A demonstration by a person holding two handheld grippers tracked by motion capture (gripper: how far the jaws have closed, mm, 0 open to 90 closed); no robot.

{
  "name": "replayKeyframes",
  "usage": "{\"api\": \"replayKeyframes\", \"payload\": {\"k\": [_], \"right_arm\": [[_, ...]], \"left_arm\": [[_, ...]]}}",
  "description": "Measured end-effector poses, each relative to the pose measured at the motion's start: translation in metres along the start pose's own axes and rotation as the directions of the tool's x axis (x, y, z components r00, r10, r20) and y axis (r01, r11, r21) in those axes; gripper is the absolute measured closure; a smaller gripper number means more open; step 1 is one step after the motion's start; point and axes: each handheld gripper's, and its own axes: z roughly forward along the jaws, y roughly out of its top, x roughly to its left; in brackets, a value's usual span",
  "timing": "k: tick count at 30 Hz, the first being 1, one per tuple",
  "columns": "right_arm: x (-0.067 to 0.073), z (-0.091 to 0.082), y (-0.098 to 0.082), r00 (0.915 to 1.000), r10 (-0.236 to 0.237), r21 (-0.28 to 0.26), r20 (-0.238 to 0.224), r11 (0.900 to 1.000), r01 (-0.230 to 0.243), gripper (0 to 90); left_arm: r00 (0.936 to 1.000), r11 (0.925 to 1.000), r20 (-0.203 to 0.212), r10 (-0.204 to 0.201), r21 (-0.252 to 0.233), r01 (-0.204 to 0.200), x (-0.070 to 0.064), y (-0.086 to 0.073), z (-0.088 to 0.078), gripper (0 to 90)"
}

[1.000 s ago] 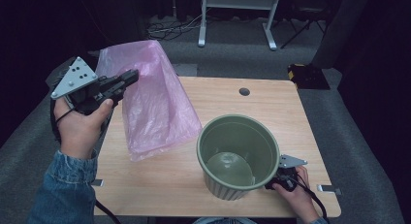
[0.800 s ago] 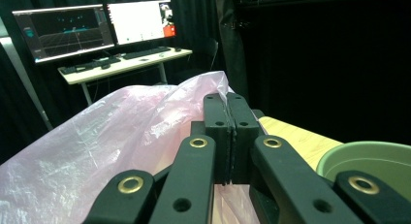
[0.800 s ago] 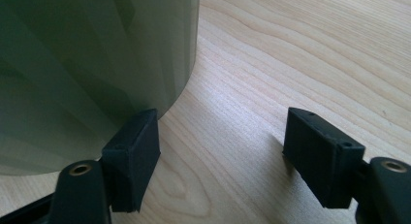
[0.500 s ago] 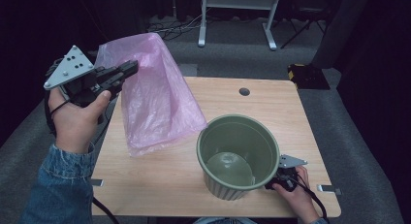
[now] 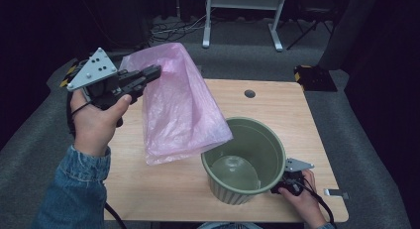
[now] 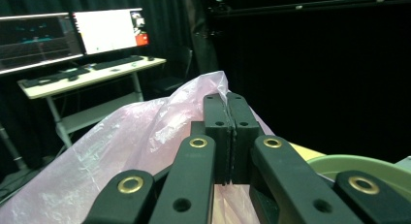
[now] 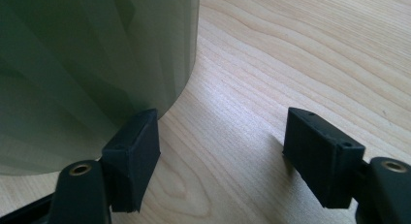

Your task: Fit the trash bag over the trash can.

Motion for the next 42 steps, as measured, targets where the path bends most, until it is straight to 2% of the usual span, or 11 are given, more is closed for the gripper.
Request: {"api": "replayKeyframes", "payload": {"k": [11,14,21,22,26,32,37,40,42], "right_arm": [[0.0,0.0,0.0,1.0,0.0,0.0,0.0,1.0,0.0,29.2],[0.0,0.0,0.0,1.0,0.0,0.0,0.0,1.0,0.0,29.2],[0.0,0.0,0.0,1.0,-0.003,-0.001,0.002,1.0,0.003,29.2],[0.0,0.0,0.0,1.0,-0.002,-0.001,0.001,1.0,0.002,29.2],[0.0,0.0,0.0,1.0,-0.002,-0.001,0.001,1.0,0.002,29.2],[0.0,0.0,0.0,1.0,-0.002,-0.001,0.001,1.0,0.002,29.2],[0.0,0.0,0.0,1.0,-0.002,-0.001,0.001,1.0,0.002,29.2],[0.0,0.0,0.0,1.0,-0.002,-0.001,0.001,1.0,0.002,29.2],[0.0,0.0,0.0,1.0,-0.002,-0.001,0.001,1.0,0.002,29.2]], "left_arm": [[0.995,1.0,0.1,0.007,0.003,-0.008,-0.021,-0.001,0.032,88.9],[0.9934,1.0,0.114,0.005,0.001,-0.005,-0.024,-0.001,0.037,88.9],[0.9841,1.0,0.178,0.005,0.003,-0.006,-0.034,-0.002,0.058,88.6],[0.9811,0.9999,0.193,0.008,0.005,-0.009,-0.036,-0.002,0.064,88.6],[0.9765,0.9999,0.215,0.012,0.005,-0.013,-0.04,-0.003,0.073,88.5],[0.9727,1.0,0.232,0.004,0.006,-0.006,-0.047,-0.005,0.088,88.5],[0.9687,0.9997,0.248,0.01,0.02,-0.015,-0.054,-0.011,0.101,88.5],[0.9686,0.9997,0.248,0.007,0.022,-0.013,-0.056,-0.013,0.105,88.5],[0.9698,0.9991,0.243,0.022,0.03,-0.03,-0.058,-0.015,0.109,88.5]]}}
